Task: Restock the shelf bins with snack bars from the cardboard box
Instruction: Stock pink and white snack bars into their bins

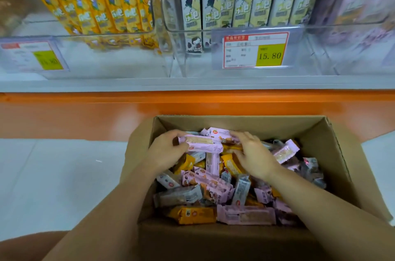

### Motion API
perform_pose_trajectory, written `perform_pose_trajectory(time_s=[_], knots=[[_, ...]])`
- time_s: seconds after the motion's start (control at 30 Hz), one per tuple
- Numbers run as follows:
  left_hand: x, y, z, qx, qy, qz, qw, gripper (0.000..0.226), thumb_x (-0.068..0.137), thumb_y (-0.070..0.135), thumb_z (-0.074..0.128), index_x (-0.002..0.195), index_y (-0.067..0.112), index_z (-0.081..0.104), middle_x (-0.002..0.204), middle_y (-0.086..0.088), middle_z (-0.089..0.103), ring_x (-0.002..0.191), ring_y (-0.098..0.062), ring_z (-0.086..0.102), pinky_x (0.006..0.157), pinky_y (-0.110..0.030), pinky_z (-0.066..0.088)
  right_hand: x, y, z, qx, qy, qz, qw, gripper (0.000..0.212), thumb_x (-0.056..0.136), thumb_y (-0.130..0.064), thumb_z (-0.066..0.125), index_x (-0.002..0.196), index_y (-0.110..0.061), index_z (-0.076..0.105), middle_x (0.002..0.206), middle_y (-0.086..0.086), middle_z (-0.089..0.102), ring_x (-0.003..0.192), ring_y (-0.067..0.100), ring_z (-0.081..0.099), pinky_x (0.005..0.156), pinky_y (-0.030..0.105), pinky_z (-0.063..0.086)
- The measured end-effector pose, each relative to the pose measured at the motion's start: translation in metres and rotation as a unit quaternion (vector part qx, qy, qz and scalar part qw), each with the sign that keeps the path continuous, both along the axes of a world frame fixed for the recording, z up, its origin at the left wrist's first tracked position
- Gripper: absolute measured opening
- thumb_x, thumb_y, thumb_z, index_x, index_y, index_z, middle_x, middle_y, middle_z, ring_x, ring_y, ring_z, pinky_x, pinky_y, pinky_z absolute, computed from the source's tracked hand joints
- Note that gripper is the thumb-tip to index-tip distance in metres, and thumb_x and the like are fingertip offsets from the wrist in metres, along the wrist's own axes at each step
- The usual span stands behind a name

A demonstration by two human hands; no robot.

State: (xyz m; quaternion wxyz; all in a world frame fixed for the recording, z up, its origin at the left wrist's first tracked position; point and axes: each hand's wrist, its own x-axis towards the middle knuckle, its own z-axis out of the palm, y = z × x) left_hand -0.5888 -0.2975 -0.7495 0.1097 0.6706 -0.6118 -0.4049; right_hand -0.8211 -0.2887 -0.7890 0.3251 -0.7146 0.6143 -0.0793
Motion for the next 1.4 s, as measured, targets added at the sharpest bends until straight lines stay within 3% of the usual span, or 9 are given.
perform_pose_trajectory(time_s=[0.2, 0.3, 0.4, 0.5, 0.7, 0.97, 1.1, 1.27, 1.4], knots=[[-0.004, 0.006, 0.015, -0.012, 0.067, 0.061, 0.996, 0.016, 0.092, 0.025, 0.054, 0.102, 0.038, 0.057, 0.108, 0.002, 0.059, 0.092, -0.021, 0.064, 0.084, -0.043, 0.055, 0.006, -0.008, -0.013, -0.070, 0.078, -0.001, 0.994, 0.049, 0.090, -0.030, 0.060, 0.135, -0.015, 0.047, 0.122, 0.004, 0.046, 0.115, 0.023, 0.039, 0.104, 0.032, 0.034], [-0.005, 0.005, 0.021, -0.051, 0.019, 0.065, 0.996, 0.016, 0.095, 0.026, 0.049, 0.107, 0.030, 0.059, 0.112, 0.002, 0.057, 0.082, -0.009, 0.062, 0.071, -0.009, 0.047, 0.010, -0.004, -0.015, -0.087, 0.067, -0.022, 0.994, 0.037, 0.087, -0.027, 0.066, 0.120, -0.015, 0.056, 0.117, 0.004, 0.051, 0.110, 0.024, 0.048, 0.095, 0.035, 0.042], [-0.007, 0.004, 0.029, -0.069, -0.022, 0.044, 0.996, 0.021, 0.100, 0.031, 0.043, 0.113, 0.027, 0.059, 0.098, 0.007, 0.060, 0.065, 0.003, 0.059, 0.056, 0.001, 0.037, 0.012, -0.004, -0.013, -0.078, 0.056, -0.031, 0.995, 0.032, 0.088, -0.027, 0.065, 0.117, -0.017, 0.055, 0.117, 0.002, 0.053, 0.110, 0.024, 0.053, 0.091, 0.035, 0.043], [-0.008, 0.004, 0.030, -0.016, 0.027, 0.049, 0.998, 0.027, 0.100, 0.036, 0.041, 0.112, 0.022, 0.061, 0.099, 0.005, 0.063, 0.057, 0.008, 0.062, 0.054, -0.010, 0.041, 0.014, -0.009, -0.009, -0.060, 0.106, 0.007, 0.993, 0.048, 0.091, -0.032, 0.059, 0.135, -0.023, 0.043, 0.128, 0.001, 0.046, 0.118, 0.023, 0.049, 0.097, 0.036, 0.040], [-0.003, 0.007, 0.029, 0.075, 0.093, 0.055, 0.991, 0.022, 0.094, 0.041, 0.052, 0.105, 0.022, 0.057, 0.099, 0.006, 0.061, 0.078, -0.010, 0.069, 0.073, -0.026, 0.056, 0.017, -0.009, -0.003, -0.086, 0.172, 0.050, 0.980, 0.044, 0.093, -0.039, 0.053, 0.134, -0.024, 0.048, 0.127, 0.000, 0.045, 0.120, 0.021, 0.041, 0.097, 0.033, 0.037], [-0.008, -0.001, 0.065, 0.059, 0.089, 0.010, 0.994, 0.021, 0.090, 0.025, 0.064, 0.109, 0.028, 0.058, 0.104, -0.003, 0.066, 0.088, -0.011, 0.068, 0.069, -0.018, 0.056, 0.001, -0.002, 0.065, -0.043, -0.090, 0.012, 0.995, 0.040, 0.097, -0.028, 0.047, 0.137, -0.023, 0.043, 0.109, -0.003, 0.055, 0.105, 0.019, 0.055, 0.089, 0.030, 0.045], [-0.023, 0.000, 0.104, 0.009, 0.089, -0.033, 0.995, 0.054, 0.086, 0.038, 0.066, 0.133, 0.039, 0.040, 0.130, 0.009, 0.047, 0.118, -0.011, 0.053, 0.095, -0.032, 0.048, -0.013, 0.004, 0.114, -0.034, -0.131, 0.054, 0.989, 0.033, 0.097, -0.022, 0.049, 0.130, -0.025, 0.047, 0.105, -0.014, 0.059, 0.097, 0.005, 0.058, 0.078, 0.013, 0.042], [-0.056, 0.006, 0.164, -0.019, 0.206, -0.078, 0.975, 0.043, 0.090, 0.016, 0.063, 0.125, 0.032, 0.045, 0.126, 0.002, 0.059, 0.102, -0.012, 0.066, 0.082, -0.040, 0.058, -0.034, 0.014, 0.182, -0.099, -0.123, 0.062, 0.985, 0.036, 0.097, -0.022, 0.050, 0.133, -0.022, 0.047, 0.113, -0.003, 0.063, 0.103, 0.012, 0.059, 0.086, 0.024, 0.043], [-0.085, 0.012, 0.214, -0.080, 0.240, -0.116, 0.960, 0.052, 0.091, 0.007, 0.060, 0.129, 0.038, 0.044, 0.119, 0.009, 0.052, 0.091, -0.015, 0.070, 0.073, -0.034, 0.060, -0.058, 0.025, 0.227, -0.150, -0.128, 0.048, 0.979, 0.034, 0.097, -0.026, 0.049, 0.130, -0.027, 0.046, 0.097, -0.015, 0.058, 0.090, 0.010, 0.058, 0.076, 0.018, 0.041]])
